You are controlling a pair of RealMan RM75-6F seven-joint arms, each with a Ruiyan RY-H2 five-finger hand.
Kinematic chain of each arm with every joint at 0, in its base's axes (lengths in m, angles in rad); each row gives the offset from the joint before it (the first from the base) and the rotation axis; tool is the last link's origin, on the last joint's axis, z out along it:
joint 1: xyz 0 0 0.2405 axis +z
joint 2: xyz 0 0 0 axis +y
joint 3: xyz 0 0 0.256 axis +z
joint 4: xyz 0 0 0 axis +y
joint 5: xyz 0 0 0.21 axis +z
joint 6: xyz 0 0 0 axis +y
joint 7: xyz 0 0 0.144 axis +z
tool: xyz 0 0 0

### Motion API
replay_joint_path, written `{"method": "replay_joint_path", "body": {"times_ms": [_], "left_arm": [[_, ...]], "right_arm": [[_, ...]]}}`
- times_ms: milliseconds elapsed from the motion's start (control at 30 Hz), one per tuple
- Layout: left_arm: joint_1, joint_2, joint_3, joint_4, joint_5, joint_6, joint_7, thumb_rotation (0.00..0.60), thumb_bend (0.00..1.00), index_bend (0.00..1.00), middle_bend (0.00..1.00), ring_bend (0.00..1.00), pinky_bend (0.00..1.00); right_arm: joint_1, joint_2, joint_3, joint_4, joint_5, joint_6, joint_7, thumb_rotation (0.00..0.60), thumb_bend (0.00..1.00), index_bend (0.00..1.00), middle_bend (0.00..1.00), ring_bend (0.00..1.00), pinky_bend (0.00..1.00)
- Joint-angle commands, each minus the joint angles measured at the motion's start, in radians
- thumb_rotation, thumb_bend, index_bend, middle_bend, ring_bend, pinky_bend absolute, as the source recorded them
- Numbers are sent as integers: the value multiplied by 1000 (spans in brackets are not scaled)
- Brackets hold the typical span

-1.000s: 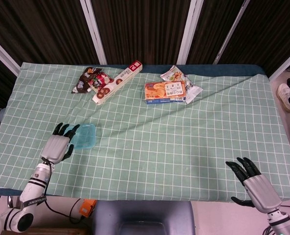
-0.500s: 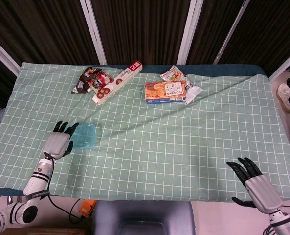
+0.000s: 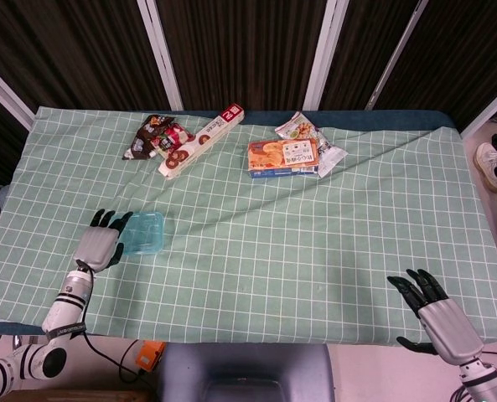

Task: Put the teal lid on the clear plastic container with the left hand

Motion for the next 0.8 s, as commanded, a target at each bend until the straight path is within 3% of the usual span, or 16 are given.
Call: {"method": "replay_joint_path", "body": {"times_ms": [33,800], "left_arm": [[-2,-8,2,10,-4,-7,3,600,581,0,232,73,61],[0,-42,35,56,-25,-52,31,600,583,0,288,77,62]], "right_arm": [[0,1,0,0,-1,1,1,600,185,155,259,0,0],[1,0,1,-1,3,-2,-1,600,186,155,259,0,0]]}}
